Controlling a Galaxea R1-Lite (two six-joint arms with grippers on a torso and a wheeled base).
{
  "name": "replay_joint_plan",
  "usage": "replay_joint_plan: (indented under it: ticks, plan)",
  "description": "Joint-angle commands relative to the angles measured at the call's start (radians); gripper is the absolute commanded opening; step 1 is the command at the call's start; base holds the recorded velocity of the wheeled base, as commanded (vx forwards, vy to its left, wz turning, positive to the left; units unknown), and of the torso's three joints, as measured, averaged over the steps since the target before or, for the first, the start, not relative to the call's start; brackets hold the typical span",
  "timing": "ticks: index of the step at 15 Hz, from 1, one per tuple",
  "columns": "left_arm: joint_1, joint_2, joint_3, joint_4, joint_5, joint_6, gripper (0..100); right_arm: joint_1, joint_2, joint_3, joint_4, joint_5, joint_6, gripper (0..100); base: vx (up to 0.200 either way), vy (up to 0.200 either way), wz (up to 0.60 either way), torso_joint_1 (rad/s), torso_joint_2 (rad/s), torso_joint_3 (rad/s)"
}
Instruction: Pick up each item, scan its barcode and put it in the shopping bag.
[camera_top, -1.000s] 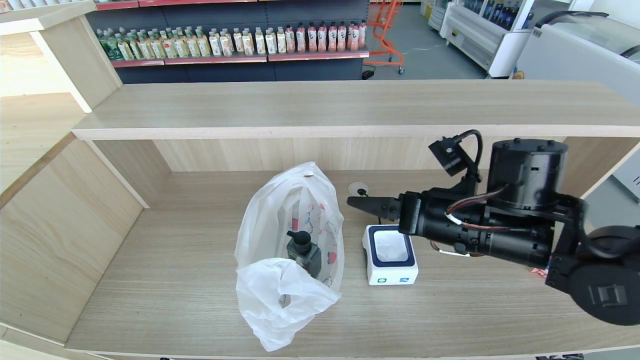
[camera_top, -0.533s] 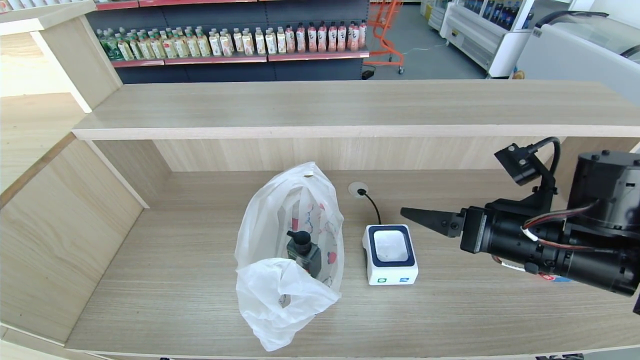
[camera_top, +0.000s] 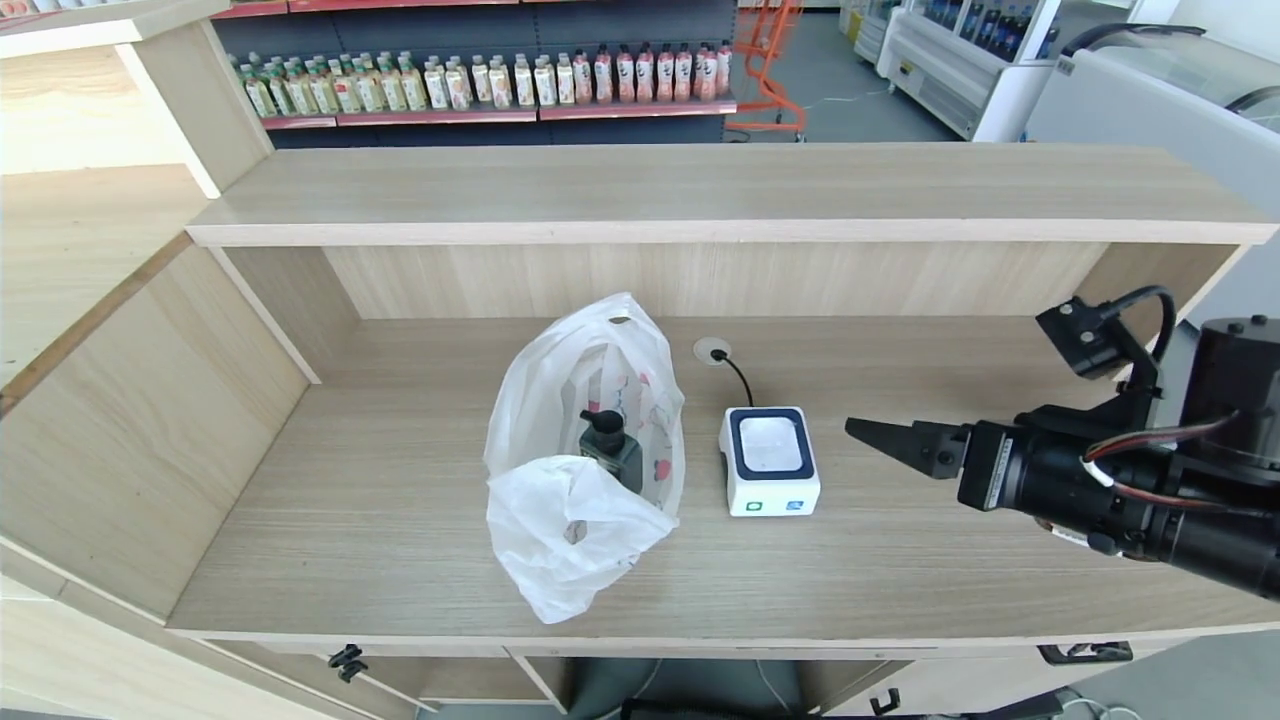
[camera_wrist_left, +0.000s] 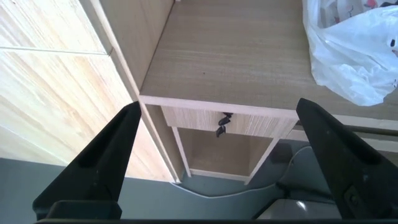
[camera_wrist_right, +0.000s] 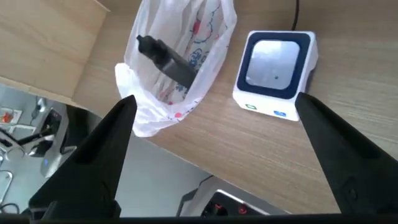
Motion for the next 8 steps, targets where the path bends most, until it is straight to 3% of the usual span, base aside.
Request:
replay_joint_plan:
  ticks: [1, 4, 8]
  plan:
    - [0.000, 0.000, 0.000, 0.000, 0.001, 0.000, 100, -0.032, 0.008, -0.006, 0.000, -0.061, -0.001, 100, 0.000, -0.200, 0.00, 0.007, 0.01, -0.002]
    - [0.000, 0.000, 0.000, 0.000, 0.001, 0.000, 100, -0.081, 0.008, 0.000, 0.000, -0.149, 0.005, 100, 0.000, -0.200, 0.00, 0.009, 0.01, -0.002]
    - [0.000, 0.000, 0.000, 0.000, 0.001, -0.001, 100, -0.156, 0.023, -0.006, 0.000, -0.155, 0.067, 100, 0.000, -0.200, 0.00, 0.000, 0.00, 0.005]
